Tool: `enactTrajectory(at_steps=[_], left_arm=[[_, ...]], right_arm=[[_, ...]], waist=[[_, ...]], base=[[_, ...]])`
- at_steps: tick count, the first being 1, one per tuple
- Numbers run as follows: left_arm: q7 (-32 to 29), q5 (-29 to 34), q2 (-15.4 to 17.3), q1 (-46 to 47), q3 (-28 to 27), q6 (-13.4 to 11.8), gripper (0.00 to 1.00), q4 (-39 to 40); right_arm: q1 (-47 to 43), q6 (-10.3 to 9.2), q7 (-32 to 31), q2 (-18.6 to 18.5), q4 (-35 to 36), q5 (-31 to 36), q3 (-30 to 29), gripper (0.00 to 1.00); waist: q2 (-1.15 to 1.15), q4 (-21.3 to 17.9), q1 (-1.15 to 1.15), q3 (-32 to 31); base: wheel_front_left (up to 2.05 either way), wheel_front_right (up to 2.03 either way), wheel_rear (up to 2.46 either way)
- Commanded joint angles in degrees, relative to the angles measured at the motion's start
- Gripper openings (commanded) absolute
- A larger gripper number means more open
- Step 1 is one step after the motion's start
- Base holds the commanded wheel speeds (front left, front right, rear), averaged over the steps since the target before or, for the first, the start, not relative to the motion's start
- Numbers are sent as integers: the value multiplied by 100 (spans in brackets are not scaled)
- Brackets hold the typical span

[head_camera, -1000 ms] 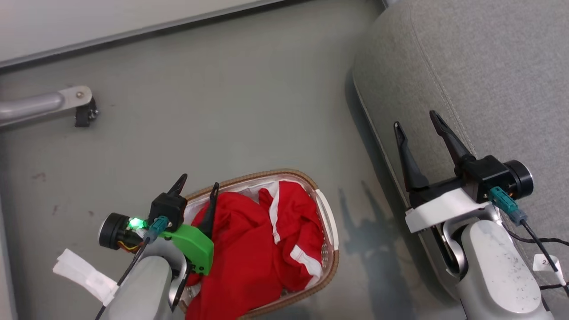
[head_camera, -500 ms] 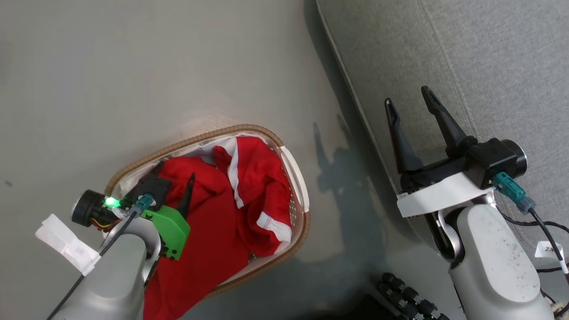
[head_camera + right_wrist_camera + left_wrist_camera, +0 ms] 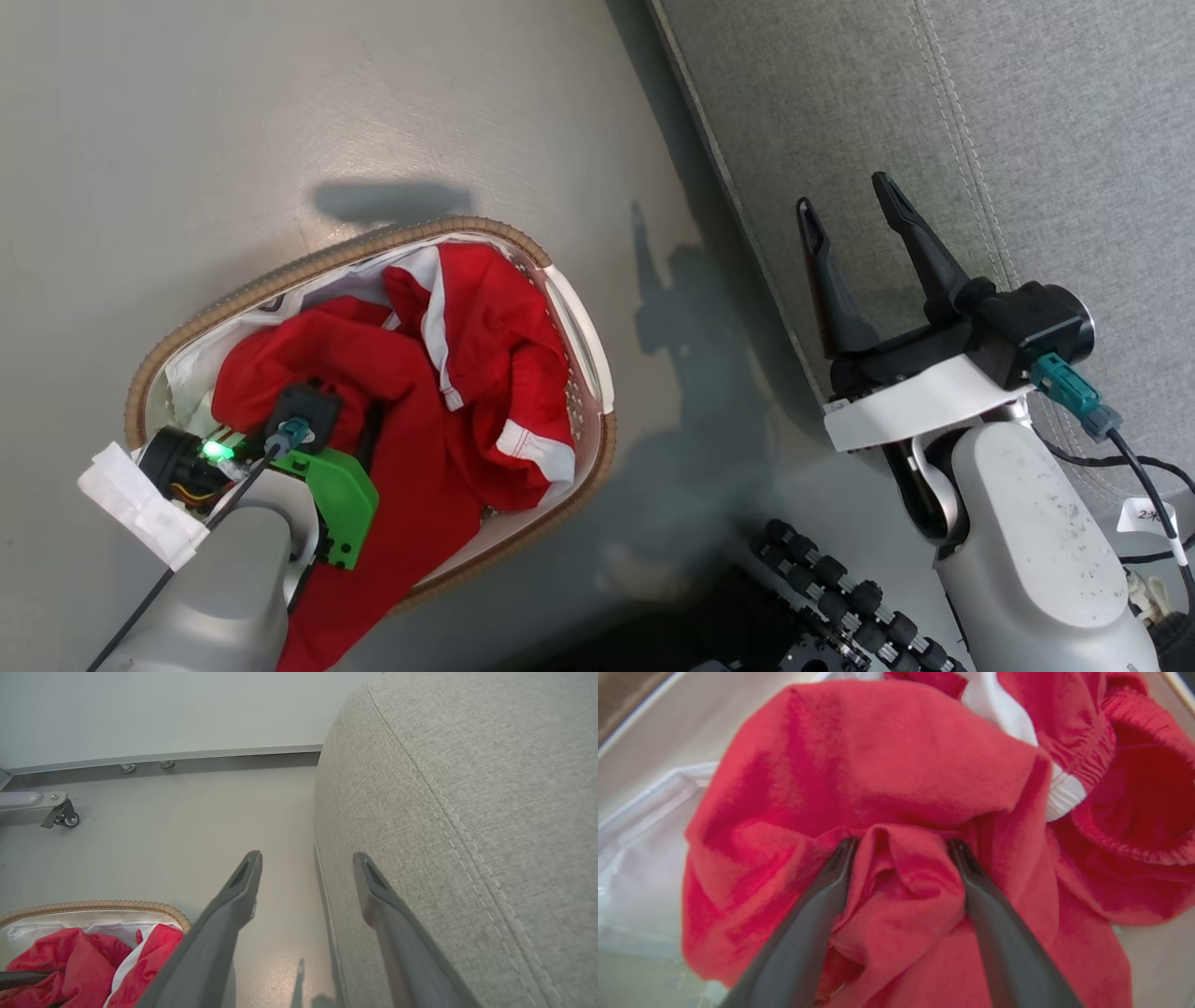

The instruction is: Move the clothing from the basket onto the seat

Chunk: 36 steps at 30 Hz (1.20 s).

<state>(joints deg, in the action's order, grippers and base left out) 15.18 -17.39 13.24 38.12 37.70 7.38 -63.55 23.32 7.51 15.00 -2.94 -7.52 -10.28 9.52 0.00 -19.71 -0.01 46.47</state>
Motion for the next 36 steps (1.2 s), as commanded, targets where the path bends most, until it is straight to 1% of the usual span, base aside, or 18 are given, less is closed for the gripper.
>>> enactTrajectory(at_steps=[1, 2, 3, 8, 14, 20, 28, 36], left_arm=[[-4, -46, -30, 84, 59, 17, 100, -56], [-4, -91, -33, 78, 89, 18, 93, -99], [-4, -136, -43, 56, 133, 17, 0, -120], [-4, -387, -99, -166, 109, 17, 0, -102], [-4, -583, -265, -677, -146, 13, 0, 233], [-4, -457, -417, -1318, -355, -19, 0, 734], [-3, -241, -703, -2153, -679, -36, 0, 1498], [-1, 72, -858, -2739, -960, -15, 0, 2304]], right_arm=[[79, -4, 27, -1, -34, -22, 5, 100], [86, -4, 27, -3, -55, -26, 10, 100], [94, -4, 27, -3, -72, -32, 15, 100], [-10, -4, 27, -6, -166, 20, -27, 100], [-304, -4, 27, -7, -372, 140, -144, 100], [-688, -4, 27, -12, -566, 288, -247, 100], [-1297, -4, 27, -12, -849, 457, -566, 100], [-1972, -4, 27, -11, -1020, 499, -745, 100]], waist=[[0, 10, 1, -44], [0, 11, 1, -74], [0, 15, 1, -118], [0, 85, 1, -503], [0, 298, 1, -1369], [0, 568, 1, -2221], [0, 978, 1, -3420], [0, 1291, 1, -4358]], base=[[0, 0, 0], [0, 0, 0], [0, 0, 0], [0, 0, 0], [0, 0, 0], [0, 0, 0], [0, 0, 0], [0, 0, 0]])
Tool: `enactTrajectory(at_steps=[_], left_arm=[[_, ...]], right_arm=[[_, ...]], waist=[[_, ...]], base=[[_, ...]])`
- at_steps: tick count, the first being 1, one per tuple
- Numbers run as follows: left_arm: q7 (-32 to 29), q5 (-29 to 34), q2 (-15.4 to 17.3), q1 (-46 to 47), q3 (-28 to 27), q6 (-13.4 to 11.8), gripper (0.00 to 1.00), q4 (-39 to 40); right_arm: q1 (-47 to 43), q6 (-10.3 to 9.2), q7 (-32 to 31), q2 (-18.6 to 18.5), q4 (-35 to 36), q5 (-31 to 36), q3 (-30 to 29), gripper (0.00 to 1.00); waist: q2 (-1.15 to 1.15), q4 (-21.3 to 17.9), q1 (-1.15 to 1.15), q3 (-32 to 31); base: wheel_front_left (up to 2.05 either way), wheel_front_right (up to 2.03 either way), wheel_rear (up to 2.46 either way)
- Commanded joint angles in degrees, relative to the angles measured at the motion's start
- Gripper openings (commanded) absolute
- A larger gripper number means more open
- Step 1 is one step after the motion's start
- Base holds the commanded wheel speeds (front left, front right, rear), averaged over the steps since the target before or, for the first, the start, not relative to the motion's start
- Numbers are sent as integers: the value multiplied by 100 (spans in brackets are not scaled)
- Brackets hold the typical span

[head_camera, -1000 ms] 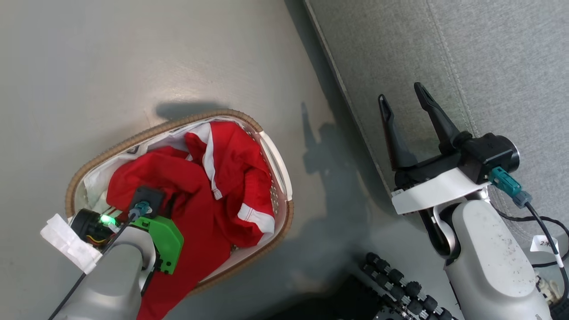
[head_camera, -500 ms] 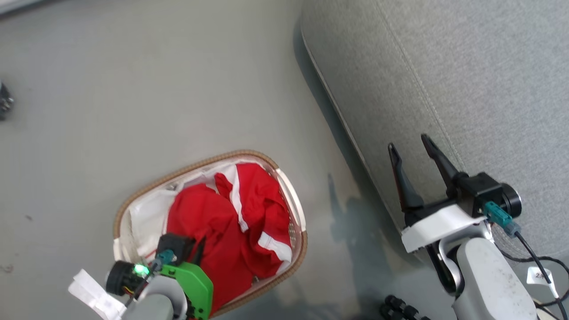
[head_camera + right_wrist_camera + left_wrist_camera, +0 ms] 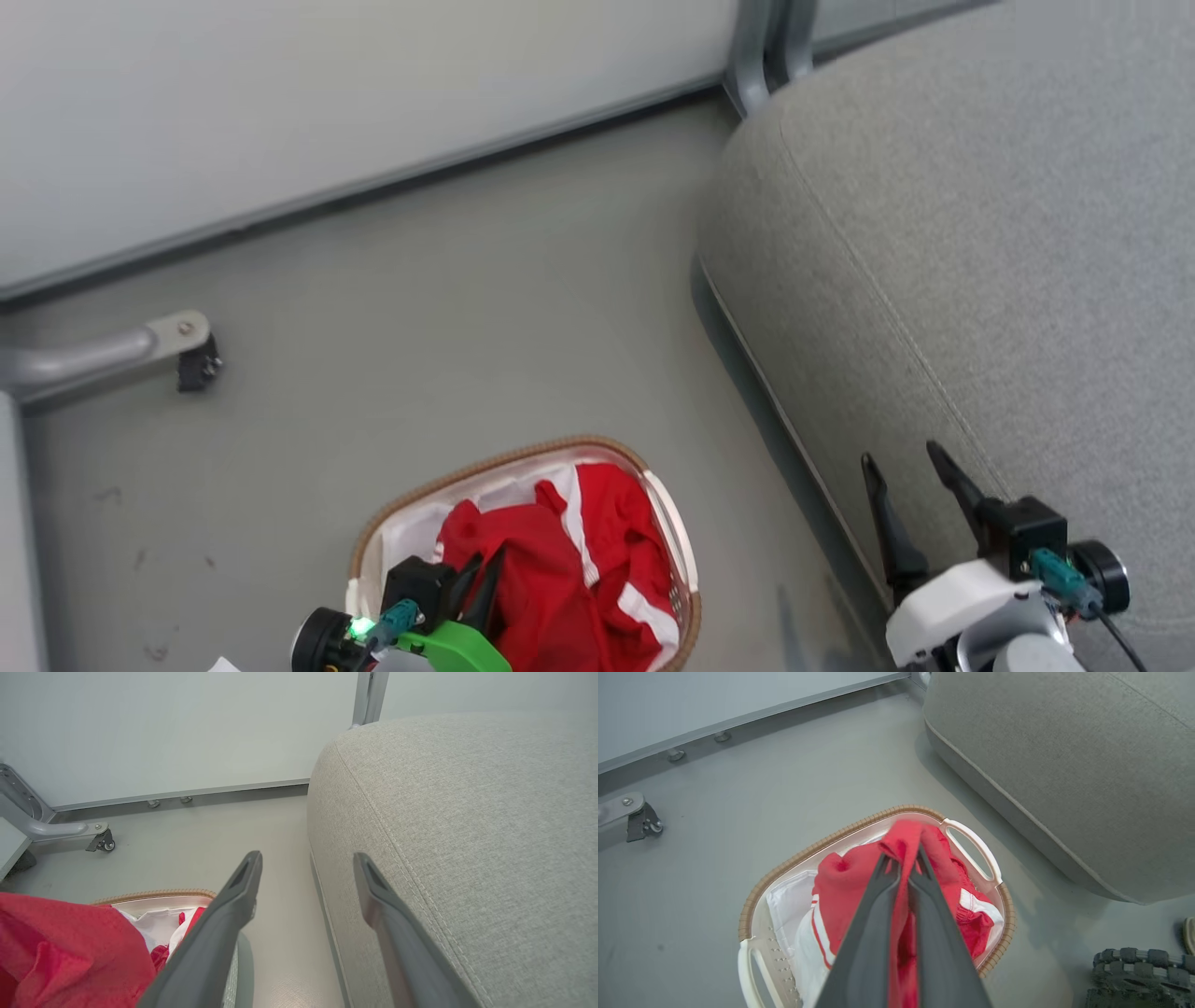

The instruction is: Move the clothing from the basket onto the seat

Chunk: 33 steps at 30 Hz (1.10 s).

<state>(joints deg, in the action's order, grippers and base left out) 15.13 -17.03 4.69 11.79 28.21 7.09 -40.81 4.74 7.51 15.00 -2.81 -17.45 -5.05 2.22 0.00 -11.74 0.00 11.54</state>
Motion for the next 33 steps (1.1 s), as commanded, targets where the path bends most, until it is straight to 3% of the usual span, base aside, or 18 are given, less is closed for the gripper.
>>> enactTrajectory(at_steps=[1, 10, 19, 25, 33], left_arm=[[4, 62, -18, -150, -45, 16, 0, 126], [4, 283, -105, -95, -280, 38, 0, 1233], [4, 315, -142, 261, -327, 49, 0, 2309], [4, 251, -155, 484, -138, 50, 0, 2790], [4, 100, -139, 664, 339, 50, 0, 2965]], right_arm=[[-173, -4, 27, -25, -45, -20, -17, 100], [-460, -4, 27, -29, -132, -56, 63, 100], [-538, -4, 27, -83, -230, -117, 534, 100], [-255, -4, 27, -257, -254, -214, 1284, 100], [839, -4, 26, -863, -212, -648, 2647, 100]], waist=[[0, 525, 0, -945], [0, 802, 0, -1256], [0, 951, 0, -1319], [0, 1063, 0, -1288], [0, 1243, 0, -1243]], base=[[0, 0, 0], [0, 0, 0], [0, 0, 0], [0, 0, 0], [0, 0, 0]])
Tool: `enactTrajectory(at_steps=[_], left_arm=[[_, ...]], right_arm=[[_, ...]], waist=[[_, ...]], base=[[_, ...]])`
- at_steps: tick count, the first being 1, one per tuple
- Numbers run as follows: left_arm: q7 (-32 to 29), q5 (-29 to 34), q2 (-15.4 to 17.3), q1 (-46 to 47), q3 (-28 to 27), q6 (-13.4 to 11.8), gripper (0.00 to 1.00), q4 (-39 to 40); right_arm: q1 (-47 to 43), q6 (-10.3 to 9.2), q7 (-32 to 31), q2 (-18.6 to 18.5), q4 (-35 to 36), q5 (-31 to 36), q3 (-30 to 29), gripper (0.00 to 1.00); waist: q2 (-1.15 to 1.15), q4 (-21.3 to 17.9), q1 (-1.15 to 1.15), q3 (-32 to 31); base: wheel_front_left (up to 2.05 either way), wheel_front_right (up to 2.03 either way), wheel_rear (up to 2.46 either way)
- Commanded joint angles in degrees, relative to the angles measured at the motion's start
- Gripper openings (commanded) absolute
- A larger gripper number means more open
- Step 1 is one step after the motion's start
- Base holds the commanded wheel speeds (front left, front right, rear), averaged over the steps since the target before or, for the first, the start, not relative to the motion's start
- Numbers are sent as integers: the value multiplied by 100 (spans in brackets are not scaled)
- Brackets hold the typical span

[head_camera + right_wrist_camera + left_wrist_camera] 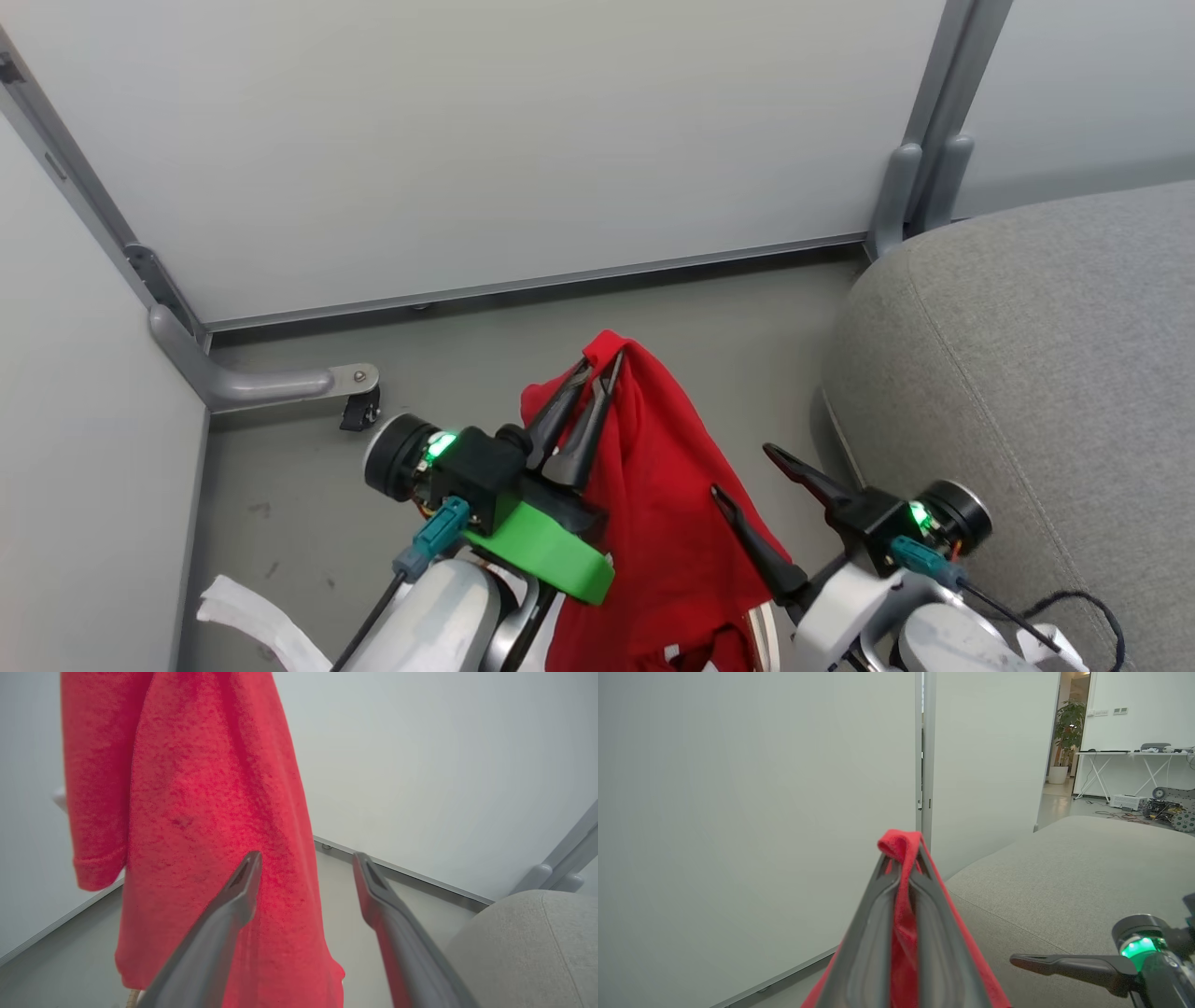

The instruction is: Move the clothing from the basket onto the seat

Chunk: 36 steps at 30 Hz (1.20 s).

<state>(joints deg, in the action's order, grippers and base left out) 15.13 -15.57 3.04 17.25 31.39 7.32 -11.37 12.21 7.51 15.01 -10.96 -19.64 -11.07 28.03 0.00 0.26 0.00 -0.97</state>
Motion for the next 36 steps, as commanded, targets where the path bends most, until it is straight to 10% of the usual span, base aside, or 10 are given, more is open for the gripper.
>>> enactTrajectory(at_steps=[1, 12, 13, 14, 16, 25, 26, 27, 36], left_arm=[[4, -62, 36, 136, 71, 27, 0, 23], [3, -270, 50, 280, 596, 24, 0, 2], [3, -290, 46, 294, 632, 24, 0, 2], [3, -314, 42, 307, 656, 24, 0, -1], [3, -344, 37, 312, 669, 24, 0, -8], [3, -342, 37, 196, 495, 24, 0, -34], [3, -328, 36, 160, 423, 24, 28, -9], [3, -315, 34, 133, 399, 24, 100, -7], [1, -135, 117, -122, 34, 23, 100, -104]], right_arm=[[229, -4, 24, -106, -1, -104, 246, 100], [1401, -4, 19, -205, -665, -771, 1776, 100], [1426, -5, 19, -166, -768, -847, 1848, 88], [1431, -5, 19, -130, -899, -945, 1936, 39], [1435, -5, 19, -66, -1098, -1071, 2035, 0], [1193, -5, 19, 41, -1144, -1209, 1761, 0], [1147, -4, 19, 46, -1090, -1186, 1643, 0], [1097, -4, 19, 54, -1034, -1161, 1563, 0], [509, -5, 20, 112, -541, -973, 786, 0]], waist=[[0, 69, 0, 8], [0, 371, 0, 34], [0, 398, 0, 39], [0, 426, 0, 41], [0, 464, 0, 53], [0, 431, 0, 102], [0, 401, 0, 102], [0, 365, 0, 101], [0, -409, 0, 103]], base=[[0, 0, 0], [0, 0, 0], [0, 0, 0], [0, 0, 0], [0, 0, 0], [0, 0, 0], [0, 0, 0], [0, 0, 0], [0, 0, 0]])
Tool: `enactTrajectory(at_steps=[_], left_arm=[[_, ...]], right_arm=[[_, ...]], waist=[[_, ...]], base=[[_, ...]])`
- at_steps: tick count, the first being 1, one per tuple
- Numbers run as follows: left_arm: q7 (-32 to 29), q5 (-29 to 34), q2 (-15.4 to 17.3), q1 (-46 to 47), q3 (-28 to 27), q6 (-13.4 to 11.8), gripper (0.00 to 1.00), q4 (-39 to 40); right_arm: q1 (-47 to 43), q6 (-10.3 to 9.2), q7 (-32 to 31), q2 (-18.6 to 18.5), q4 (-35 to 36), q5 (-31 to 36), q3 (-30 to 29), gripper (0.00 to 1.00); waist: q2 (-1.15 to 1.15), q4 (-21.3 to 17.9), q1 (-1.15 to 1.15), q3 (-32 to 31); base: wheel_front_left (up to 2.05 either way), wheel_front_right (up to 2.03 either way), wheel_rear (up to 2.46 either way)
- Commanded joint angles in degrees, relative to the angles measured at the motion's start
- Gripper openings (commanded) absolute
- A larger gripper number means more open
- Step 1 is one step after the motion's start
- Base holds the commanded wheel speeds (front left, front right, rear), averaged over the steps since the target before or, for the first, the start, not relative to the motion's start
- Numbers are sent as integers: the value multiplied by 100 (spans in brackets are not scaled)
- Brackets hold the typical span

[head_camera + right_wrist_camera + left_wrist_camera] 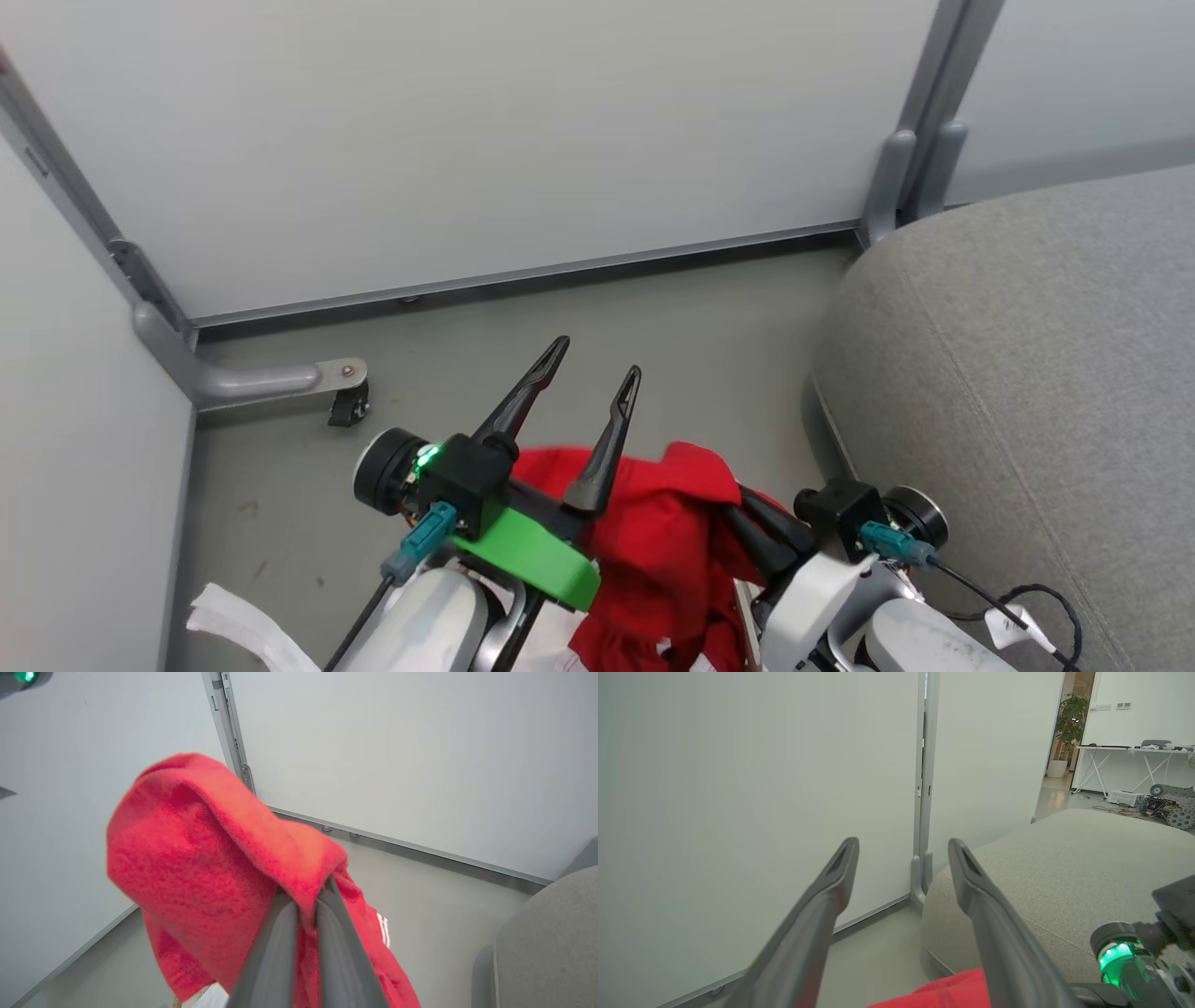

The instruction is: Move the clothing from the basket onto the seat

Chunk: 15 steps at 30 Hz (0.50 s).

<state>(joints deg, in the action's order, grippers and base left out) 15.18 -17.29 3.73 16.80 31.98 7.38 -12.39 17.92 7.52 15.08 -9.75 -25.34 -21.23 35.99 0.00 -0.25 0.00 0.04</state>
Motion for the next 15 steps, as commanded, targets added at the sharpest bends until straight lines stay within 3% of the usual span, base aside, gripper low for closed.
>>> enactTrajectory(at_steps=[1, 15], left_arm=[[-4, 83, 42, -141, -71, 18, 100, -2], [-4, 214, 28, -448, -185, 18, 100, -5]], right_arm=[[-166, -6, 13, -23, 126, 68, -147, 0], [-774, -6, 13, -53, 559, 217, -892, 0]], waist=[[0, -625, 0, 8], [0, -2646, 0, 201]], base=[[0, 0, 0], [0, 0, 0]])
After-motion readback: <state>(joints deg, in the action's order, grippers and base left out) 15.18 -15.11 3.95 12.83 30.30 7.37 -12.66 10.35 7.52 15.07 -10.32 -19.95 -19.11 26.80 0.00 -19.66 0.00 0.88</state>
